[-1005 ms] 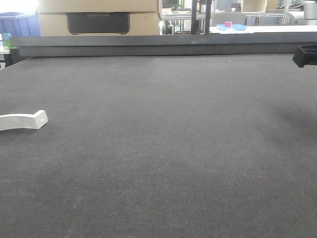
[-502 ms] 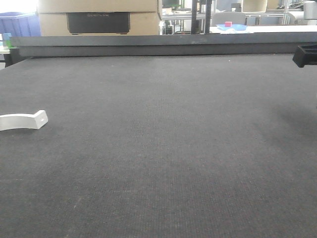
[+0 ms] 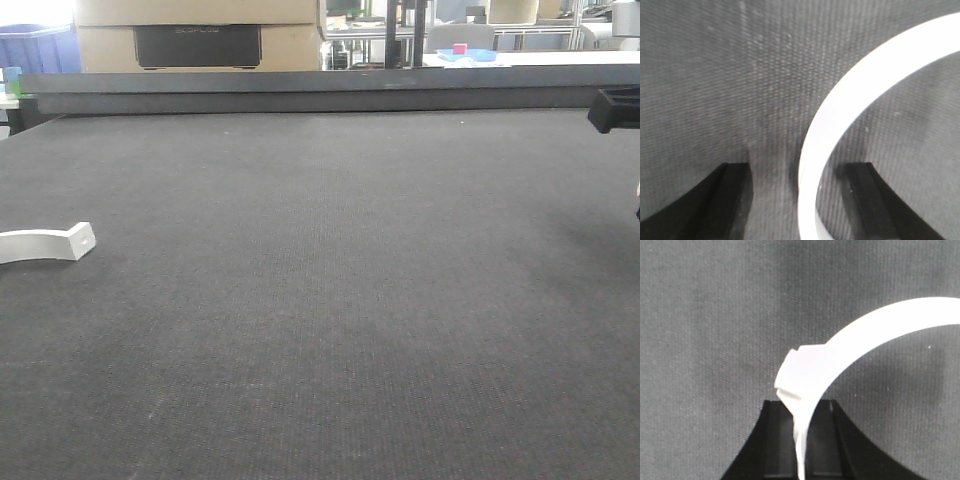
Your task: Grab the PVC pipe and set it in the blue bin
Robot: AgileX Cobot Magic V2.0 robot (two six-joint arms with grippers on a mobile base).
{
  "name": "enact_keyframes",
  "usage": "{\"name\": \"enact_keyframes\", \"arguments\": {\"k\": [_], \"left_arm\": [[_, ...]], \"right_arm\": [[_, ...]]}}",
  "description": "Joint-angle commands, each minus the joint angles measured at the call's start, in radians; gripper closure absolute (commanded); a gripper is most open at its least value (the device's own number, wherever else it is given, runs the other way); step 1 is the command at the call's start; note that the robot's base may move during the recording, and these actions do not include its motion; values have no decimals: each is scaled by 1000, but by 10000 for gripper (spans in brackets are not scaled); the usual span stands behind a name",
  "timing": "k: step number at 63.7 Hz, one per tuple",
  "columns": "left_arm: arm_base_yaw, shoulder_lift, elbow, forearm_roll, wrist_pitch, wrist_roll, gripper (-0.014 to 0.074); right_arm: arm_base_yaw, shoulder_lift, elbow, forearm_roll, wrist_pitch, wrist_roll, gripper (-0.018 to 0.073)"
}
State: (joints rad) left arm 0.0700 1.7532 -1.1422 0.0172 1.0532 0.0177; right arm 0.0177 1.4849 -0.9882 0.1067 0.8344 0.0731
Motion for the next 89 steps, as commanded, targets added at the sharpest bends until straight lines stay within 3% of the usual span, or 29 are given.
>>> {"name": "enact_keyframes", "arguments": {"k": [1,10,19,31,54,69,89], "left_arm": [[2,9,-7,-8,3,6,317],[2,12,-7,-17,5,6,475],[2,12,-7,-23,5,6,712],[-7,-48,-7,-76,11,6,708],[-147,-338,-3,-160,-74,2,708],[-225,-576,134,-237,-337,2,708],[-239,-950,461,-284,-720,2,708]], "right_arm": [[1,-9,1,2,-18,-6,727],[1,-9,1,2,-20,-6,727],[1,-9,1,2,-22,-6,727],[1,-11,1,2,40,-6,727],[1,-164,1,2,49,-19,727],[1,-359,1,2,-7,-21,727],[1,-659,89,2,-204,-83,727]]}}
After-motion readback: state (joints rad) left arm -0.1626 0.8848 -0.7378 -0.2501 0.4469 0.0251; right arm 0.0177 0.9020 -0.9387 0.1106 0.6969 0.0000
